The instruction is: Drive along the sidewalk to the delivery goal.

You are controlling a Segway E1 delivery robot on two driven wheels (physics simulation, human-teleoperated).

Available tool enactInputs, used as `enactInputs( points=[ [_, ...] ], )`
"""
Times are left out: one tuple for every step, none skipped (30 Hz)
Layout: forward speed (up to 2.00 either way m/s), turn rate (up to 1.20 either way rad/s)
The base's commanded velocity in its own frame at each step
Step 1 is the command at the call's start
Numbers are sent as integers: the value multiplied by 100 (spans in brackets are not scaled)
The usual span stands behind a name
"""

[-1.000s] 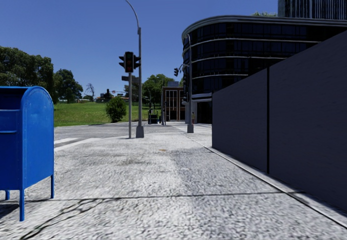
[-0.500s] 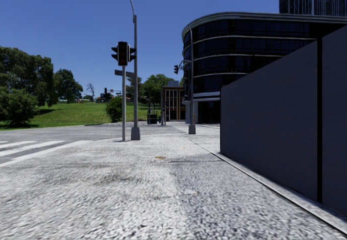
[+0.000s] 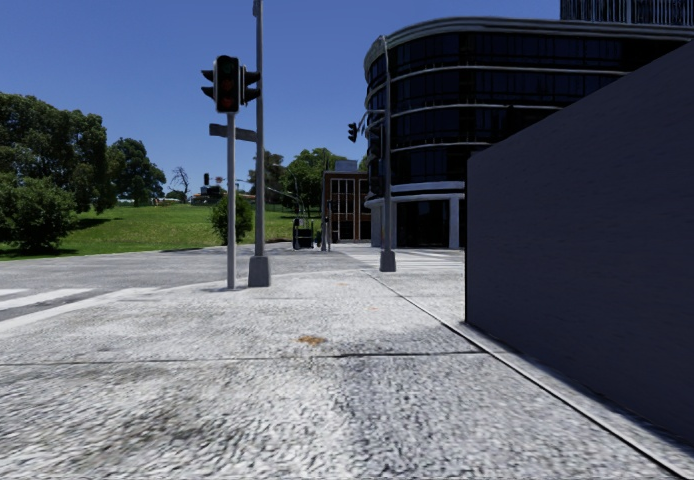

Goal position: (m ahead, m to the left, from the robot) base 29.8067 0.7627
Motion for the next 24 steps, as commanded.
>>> enactInputs(
  points=[
    [200, 0],
    [200, 0],
    [200, 0],
    [200, 0],
    [200, 0],
    [200, 0],
    [200, 0],
    [200, 0],
    [200, 0],
    [200, 0],
    [200, 0],
    [200, 0],
    [200, 0],
    [200, 0],
    [200, 0],
    [200, 0],
    [200, 0],
    [200, -4],
    [200, -14],
    [200, -14],
    [200, -22],
    [200, -24],
    [200, -25],
    [200, -25]
  ],
)
